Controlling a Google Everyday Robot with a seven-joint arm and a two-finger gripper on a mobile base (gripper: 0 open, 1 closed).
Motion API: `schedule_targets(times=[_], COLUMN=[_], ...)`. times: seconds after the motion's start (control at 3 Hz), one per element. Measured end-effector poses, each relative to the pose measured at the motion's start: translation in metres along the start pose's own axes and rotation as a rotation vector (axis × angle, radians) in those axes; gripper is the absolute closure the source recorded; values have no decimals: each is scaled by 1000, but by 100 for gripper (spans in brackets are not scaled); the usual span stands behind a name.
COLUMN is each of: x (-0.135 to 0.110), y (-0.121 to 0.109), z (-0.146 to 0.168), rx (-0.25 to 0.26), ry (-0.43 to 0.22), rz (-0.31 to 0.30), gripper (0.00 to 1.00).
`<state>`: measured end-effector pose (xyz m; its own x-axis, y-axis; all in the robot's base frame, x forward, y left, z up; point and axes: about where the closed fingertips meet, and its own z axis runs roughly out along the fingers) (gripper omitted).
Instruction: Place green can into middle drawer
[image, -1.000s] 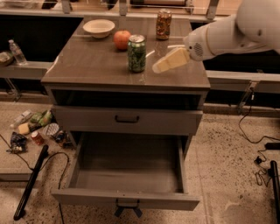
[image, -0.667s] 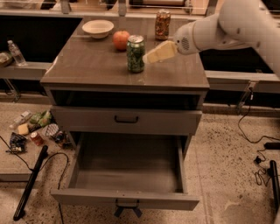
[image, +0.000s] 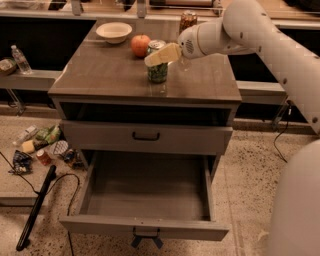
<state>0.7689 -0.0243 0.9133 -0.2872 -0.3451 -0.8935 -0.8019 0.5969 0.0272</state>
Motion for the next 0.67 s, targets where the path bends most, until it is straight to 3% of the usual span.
schedule_targets(times=[0.33, 0.67], x=[-1, 1], y=[7, 9], z=[31, 41], rx=[-51, -68], ry=[-6, -4], rz=[15, 23], gripper=[23, 46])
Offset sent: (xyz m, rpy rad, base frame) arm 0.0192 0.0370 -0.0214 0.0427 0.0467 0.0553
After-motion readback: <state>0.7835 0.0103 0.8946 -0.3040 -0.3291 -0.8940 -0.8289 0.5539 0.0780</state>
